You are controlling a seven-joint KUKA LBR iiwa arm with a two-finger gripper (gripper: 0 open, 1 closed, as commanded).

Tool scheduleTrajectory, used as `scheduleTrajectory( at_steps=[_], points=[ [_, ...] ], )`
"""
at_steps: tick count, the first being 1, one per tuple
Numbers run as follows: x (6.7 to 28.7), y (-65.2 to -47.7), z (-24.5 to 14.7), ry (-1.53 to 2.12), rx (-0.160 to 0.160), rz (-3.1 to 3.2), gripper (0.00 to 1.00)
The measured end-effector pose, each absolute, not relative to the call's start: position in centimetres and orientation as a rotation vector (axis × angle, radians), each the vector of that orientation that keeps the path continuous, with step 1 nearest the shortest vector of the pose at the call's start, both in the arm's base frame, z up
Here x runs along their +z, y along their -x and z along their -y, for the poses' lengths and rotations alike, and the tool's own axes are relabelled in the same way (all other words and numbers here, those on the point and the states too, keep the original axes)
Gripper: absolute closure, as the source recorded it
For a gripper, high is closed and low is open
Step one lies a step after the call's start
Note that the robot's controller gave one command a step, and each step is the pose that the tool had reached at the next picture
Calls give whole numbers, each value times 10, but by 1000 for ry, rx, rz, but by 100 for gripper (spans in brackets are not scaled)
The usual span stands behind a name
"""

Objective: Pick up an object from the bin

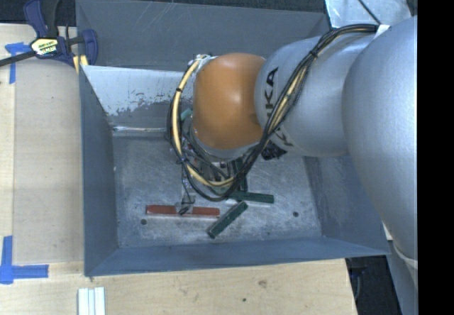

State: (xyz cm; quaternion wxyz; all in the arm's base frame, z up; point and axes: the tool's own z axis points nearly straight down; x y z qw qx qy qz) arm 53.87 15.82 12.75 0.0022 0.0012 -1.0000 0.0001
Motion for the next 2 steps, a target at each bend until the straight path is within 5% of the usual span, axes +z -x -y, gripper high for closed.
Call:
scheduleTrajectory(
  at_steps=[1, 2],
  points=[
    [70, -532, -191, -401, 0, 3114, 0],
    [73, -534, -191, -397, -2, 3122, 100]
  ],
)
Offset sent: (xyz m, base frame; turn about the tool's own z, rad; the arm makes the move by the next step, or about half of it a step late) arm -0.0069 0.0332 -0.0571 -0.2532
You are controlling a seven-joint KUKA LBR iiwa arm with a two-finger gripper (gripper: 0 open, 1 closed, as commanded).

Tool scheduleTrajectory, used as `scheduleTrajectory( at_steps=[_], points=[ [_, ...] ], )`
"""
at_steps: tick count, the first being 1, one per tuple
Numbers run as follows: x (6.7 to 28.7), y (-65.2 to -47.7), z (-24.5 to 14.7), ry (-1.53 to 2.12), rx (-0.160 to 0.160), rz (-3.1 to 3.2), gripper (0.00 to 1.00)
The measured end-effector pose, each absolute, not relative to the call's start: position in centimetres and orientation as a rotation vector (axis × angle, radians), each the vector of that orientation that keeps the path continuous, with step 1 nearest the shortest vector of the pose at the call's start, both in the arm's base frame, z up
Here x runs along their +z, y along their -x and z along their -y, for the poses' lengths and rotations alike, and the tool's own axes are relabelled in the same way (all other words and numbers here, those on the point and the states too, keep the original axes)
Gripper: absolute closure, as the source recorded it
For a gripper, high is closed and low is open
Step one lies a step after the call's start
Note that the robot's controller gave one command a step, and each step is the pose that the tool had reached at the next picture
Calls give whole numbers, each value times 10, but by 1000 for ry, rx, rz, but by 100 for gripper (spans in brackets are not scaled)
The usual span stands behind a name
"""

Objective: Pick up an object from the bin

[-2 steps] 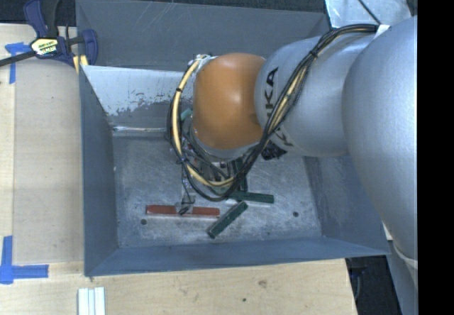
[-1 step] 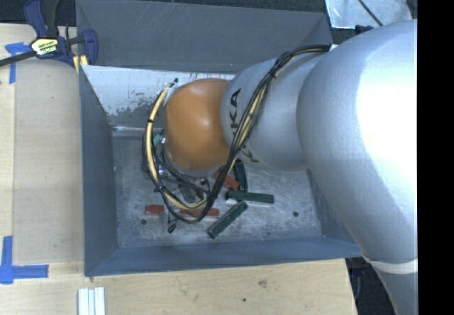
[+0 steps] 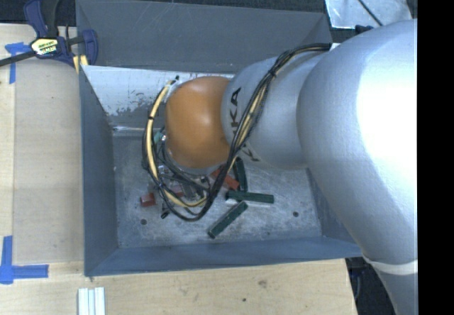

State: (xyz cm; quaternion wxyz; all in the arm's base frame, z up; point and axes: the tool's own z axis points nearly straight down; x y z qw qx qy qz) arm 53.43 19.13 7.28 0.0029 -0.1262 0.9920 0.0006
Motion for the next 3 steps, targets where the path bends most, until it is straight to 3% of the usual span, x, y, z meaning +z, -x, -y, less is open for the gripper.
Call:
scheduleTrajectory(
  at_steps=[1, 2, 3],
  points=[
    [192, -574, -245, 383, 7, -3105, 100],
    [187, -571, -242, 380, 2, -3115, 0],
    [196, -576, -229, 568, 2, -3083, 0]
  ],
)
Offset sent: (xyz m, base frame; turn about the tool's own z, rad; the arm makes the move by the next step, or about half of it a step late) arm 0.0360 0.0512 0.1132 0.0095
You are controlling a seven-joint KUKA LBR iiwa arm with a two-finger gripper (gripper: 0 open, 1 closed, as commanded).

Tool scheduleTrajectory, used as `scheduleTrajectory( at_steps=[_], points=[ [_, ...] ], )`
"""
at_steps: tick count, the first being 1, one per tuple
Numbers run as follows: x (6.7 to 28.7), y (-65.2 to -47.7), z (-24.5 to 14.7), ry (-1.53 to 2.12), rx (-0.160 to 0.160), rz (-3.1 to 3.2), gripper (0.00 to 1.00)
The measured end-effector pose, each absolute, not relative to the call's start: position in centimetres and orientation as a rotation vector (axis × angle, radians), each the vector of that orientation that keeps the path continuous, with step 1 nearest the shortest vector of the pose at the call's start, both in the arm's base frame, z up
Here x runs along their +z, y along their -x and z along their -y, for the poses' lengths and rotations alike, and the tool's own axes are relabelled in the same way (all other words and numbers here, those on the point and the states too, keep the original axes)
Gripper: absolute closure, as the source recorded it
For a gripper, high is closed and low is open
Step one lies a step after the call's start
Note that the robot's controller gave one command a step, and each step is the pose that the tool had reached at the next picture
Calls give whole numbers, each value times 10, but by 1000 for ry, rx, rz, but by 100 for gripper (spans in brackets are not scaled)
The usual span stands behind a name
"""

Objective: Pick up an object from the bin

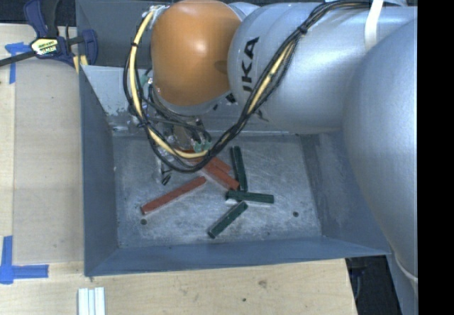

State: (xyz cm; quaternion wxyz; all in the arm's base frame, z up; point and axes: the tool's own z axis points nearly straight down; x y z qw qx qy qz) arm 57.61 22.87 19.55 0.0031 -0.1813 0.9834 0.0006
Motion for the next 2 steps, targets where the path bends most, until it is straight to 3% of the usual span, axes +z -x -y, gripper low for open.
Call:
scheduleTrajectory(
  at_steps=[1, 2],
  points=[
    [66, -608, -222, 758, -1, -3051, 0],
    [71, -609, -223, 752, 2, -3047, 100]
  ],
)
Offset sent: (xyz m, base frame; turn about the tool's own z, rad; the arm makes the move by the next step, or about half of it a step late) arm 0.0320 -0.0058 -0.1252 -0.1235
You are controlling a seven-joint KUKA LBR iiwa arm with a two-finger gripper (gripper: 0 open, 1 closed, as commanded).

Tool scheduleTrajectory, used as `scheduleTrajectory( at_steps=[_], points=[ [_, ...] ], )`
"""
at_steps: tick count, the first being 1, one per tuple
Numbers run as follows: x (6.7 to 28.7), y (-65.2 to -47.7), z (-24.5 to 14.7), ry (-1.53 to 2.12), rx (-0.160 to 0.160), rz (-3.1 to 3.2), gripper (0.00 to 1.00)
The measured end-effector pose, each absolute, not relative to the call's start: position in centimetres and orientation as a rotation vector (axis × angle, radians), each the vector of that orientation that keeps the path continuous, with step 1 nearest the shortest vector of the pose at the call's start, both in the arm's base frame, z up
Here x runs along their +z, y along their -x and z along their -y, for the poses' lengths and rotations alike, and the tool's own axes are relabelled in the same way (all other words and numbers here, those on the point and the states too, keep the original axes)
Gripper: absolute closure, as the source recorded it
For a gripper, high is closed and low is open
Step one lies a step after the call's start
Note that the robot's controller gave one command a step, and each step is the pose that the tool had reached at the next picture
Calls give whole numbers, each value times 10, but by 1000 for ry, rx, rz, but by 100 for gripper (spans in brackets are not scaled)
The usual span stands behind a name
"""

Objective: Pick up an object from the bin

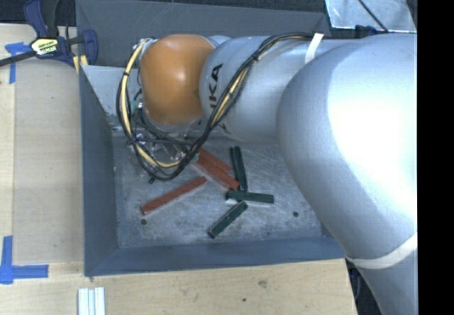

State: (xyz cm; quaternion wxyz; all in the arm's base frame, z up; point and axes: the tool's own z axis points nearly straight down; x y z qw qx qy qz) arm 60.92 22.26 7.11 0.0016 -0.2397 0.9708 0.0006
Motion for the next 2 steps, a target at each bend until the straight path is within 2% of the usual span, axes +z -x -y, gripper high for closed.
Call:
scheduleTrajectory(
  at_steps=[1, 2],
  points=[
    [127, -609, -194, 764, 1, -3038, 100],
    [123, -608, -196, 766, 1, -3043, 0]
  ],
)
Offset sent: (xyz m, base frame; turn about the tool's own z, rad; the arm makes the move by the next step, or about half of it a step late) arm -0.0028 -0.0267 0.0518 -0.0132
